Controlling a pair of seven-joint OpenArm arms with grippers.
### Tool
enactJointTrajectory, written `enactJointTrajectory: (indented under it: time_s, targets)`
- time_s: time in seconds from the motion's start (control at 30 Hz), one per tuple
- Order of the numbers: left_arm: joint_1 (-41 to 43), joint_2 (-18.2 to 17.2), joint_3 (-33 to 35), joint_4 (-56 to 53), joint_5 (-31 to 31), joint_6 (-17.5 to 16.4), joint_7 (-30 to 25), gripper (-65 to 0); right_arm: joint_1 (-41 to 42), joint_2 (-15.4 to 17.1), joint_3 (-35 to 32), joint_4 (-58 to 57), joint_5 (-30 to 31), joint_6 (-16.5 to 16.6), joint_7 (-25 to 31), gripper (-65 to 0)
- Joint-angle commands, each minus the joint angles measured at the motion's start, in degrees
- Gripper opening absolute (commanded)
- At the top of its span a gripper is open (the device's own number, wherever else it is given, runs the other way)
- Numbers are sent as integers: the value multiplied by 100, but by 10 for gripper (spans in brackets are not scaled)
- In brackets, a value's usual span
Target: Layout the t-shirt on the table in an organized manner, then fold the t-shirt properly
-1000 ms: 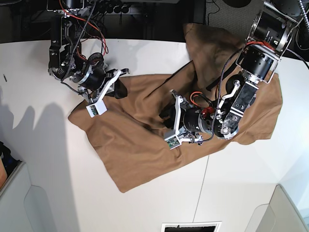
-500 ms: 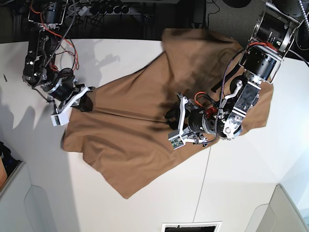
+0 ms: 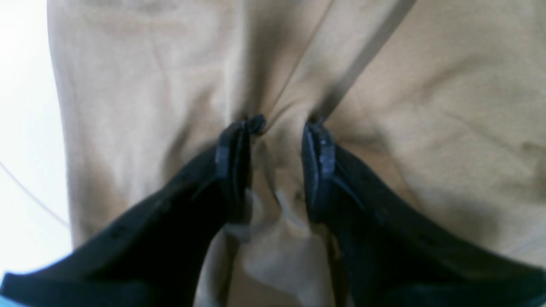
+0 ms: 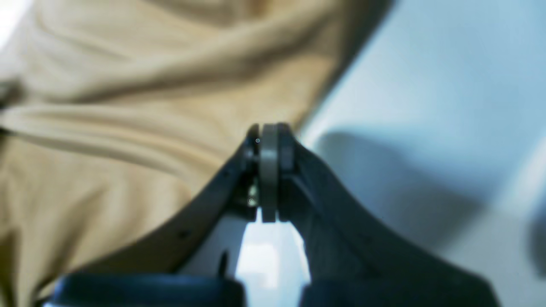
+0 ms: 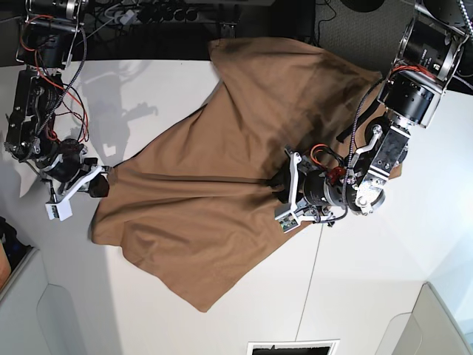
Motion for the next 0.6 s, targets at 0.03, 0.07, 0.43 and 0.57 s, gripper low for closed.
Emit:
enactJointTrajectory:
  time_s: [0.03, 0.07, 0.43, 0.57]
  targets:
    - [-142, -48, -37, -162, 98, 44, 22, -409, 70, 76, 24, 192, 494, 76, -122, -650]
    - [-151, -44, -37, -269, 103, 44, -22, -410, 39, 70, 24, 273, 691, 149, -195, -650]
    - [-494, -11, -37, -750, -155, 162, 46, -410, -516, -846, -455, 748, 1091, 328, -671, -650]
    - [-680, -11, -37, -752, -212, 151, 131, -409, -739, -1108, -866, 743, 461, 323, -284, -650]
